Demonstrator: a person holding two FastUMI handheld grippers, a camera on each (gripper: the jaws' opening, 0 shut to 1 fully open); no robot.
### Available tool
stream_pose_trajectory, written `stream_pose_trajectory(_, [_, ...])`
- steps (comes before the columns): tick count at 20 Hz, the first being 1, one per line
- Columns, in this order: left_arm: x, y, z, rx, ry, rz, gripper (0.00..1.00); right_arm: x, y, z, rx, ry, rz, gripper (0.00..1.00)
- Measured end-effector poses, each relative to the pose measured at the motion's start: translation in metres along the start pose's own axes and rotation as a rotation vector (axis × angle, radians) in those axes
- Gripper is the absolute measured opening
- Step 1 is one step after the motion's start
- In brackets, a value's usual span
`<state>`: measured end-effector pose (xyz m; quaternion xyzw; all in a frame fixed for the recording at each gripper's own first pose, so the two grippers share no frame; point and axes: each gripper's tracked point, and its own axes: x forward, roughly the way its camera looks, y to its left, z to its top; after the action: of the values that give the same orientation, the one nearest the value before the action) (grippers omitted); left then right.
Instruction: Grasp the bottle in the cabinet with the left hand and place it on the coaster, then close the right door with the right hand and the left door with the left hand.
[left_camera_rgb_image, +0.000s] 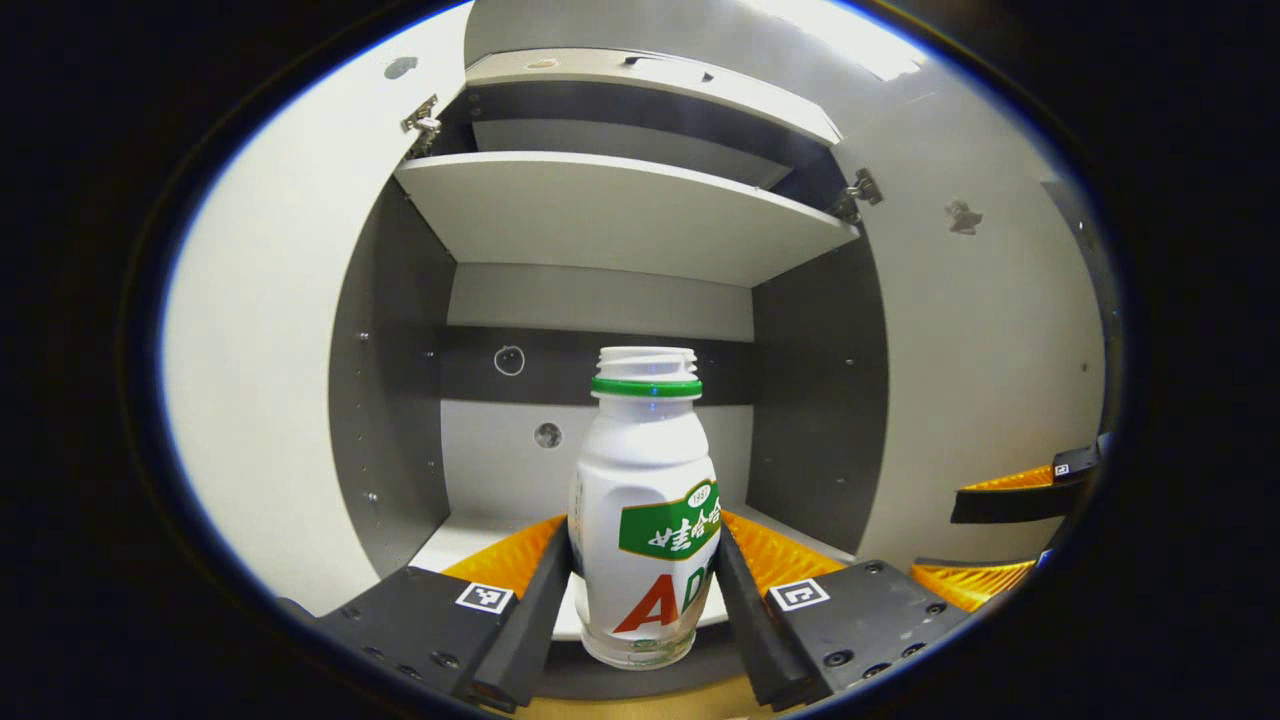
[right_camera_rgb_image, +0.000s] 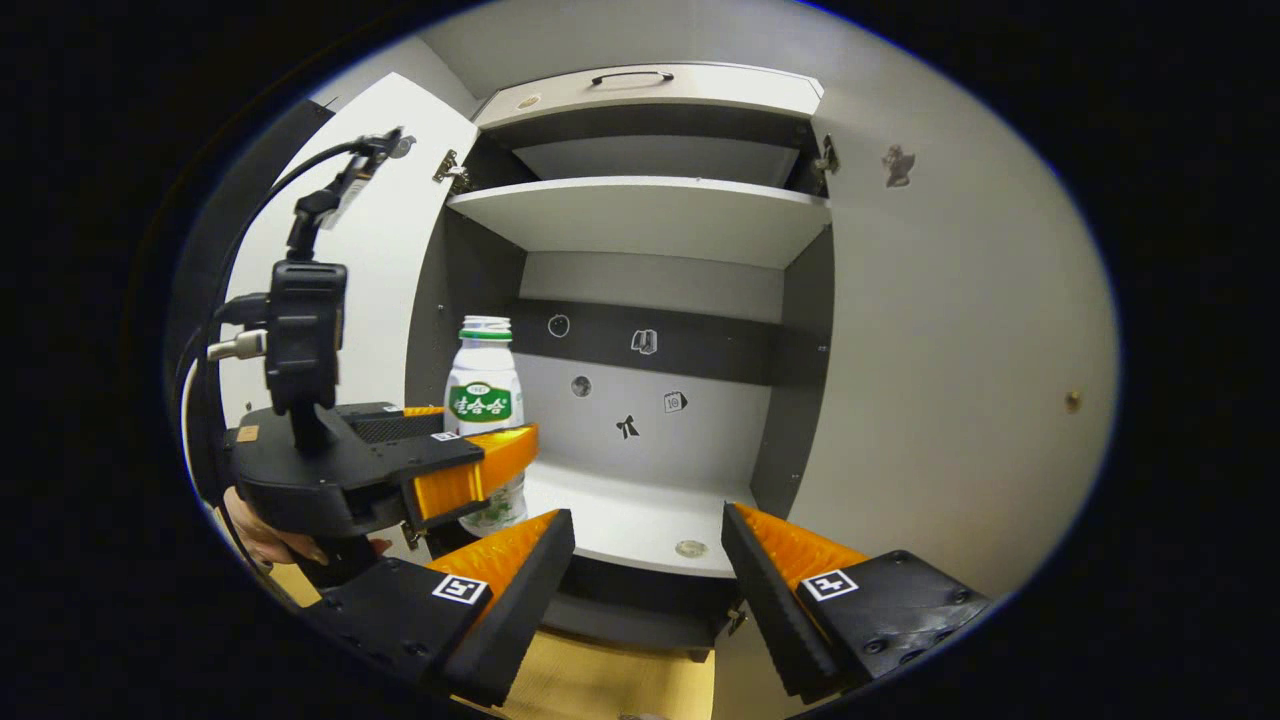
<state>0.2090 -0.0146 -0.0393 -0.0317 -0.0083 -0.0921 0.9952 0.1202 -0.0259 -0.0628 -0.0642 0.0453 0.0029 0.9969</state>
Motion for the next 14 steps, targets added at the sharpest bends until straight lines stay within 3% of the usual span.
stream_pose_trajectory(8, [-0.102,-0.019,-0.030,-0.016,0.038,-0.065,0.78,-0.085,-0.010,-0.001,-0.030,-0.004,-0.143,0.98])
stream_pose_trajectory(14, [-0.151,-0.039,-0.076,-0.071,0.073,-0.142,0.78,-0.097,-0.015,-0.016,-0.036,0.023,-0.147,0.98])
